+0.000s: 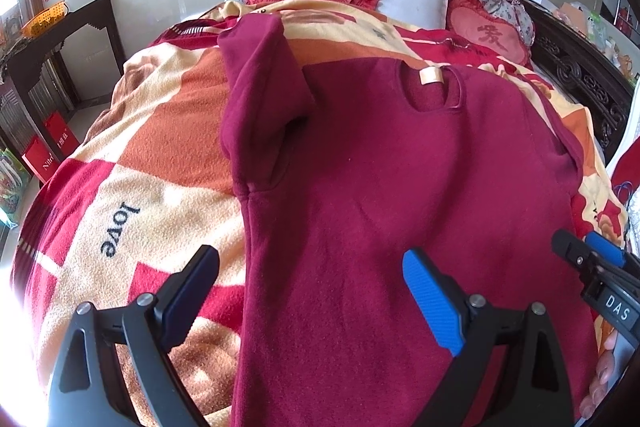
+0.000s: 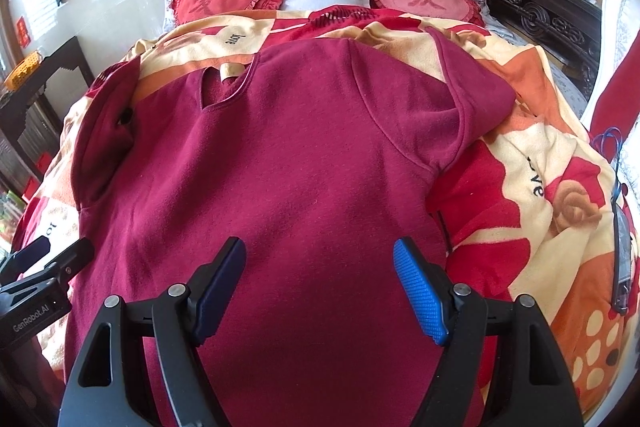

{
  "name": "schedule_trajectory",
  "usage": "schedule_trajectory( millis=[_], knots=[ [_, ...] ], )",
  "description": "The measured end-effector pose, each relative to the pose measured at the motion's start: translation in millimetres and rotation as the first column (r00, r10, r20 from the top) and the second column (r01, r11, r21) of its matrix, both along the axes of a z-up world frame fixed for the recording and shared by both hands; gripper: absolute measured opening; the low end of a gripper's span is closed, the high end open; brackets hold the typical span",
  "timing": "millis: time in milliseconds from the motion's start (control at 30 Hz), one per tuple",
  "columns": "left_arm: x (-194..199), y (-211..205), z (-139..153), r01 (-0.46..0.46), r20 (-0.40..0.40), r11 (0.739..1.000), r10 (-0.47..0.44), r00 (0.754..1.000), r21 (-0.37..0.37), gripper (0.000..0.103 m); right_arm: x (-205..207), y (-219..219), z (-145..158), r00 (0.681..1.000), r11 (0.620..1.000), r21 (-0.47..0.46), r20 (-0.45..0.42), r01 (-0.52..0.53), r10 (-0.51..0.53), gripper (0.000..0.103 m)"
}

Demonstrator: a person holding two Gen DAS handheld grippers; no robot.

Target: Fold small clothes

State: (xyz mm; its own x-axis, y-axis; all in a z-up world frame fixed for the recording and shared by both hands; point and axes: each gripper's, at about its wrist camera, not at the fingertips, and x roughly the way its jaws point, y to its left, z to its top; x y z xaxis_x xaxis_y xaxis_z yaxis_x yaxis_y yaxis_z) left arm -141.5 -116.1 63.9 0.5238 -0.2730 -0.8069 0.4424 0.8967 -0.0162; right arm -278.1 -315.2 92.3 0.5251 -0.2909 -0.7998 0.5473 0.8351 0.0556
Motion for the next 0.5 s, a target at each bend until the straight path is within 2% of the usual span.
schedule_trajectory(
  millis=[500],
  knots=[
    [2.2, 11.2, -7.2, -0.024, -0.015, 1.000, 0.024, 1.000, 0.004, 0.096, 7.3, 10.6, -3.2, 1.000, 1.000, -0.004, -0.014, -0.022, 0.022, 0.061]
  ],
)
